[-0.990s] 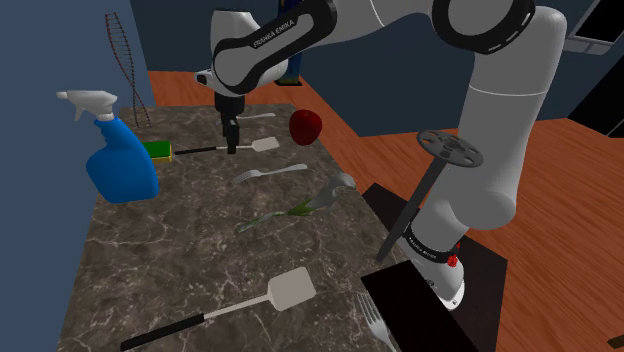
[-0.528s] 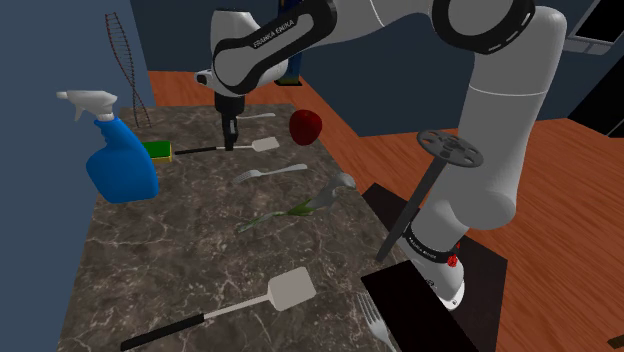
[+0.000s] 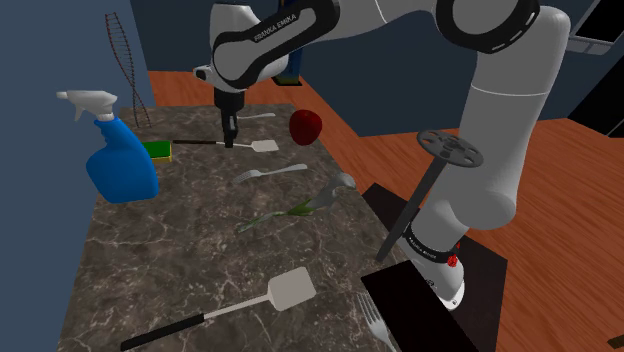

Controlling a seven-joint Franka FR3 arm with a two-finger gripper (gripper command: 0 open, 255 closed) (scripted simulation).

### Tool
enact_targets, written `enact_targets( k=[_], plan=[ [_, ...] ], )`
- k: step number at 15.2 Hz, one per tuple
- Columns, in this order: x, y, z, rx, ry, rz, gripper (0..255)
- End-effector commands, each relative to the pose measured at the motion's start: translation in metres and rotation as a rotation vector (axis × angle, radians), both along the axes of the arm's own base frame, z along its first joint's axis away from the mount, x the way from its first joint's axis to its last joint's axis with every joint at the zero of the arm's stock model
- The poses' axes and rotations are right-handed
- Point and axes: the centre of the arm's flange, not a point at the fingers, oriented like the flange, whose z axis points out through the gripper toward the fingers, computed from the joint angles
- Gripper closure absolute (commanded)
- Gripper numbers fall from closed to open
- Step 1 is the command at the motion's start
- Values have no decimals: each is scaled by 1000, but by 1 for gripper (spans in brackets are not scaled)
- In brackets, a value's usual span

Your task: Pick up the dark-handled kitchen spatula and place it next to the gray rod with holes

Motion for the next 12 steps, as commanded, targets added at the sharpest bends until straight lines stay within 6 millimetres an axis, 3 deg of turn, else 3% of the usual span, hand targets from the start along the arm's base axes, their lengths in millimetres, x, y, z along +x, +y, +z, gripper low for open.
enact_targets(
  k=[1, 12],
  plan=[
    [0, -1, 10, 0, 0, 0, 255],
    [0, -1, 68, 0, 0, 0, 255]
  ],
)
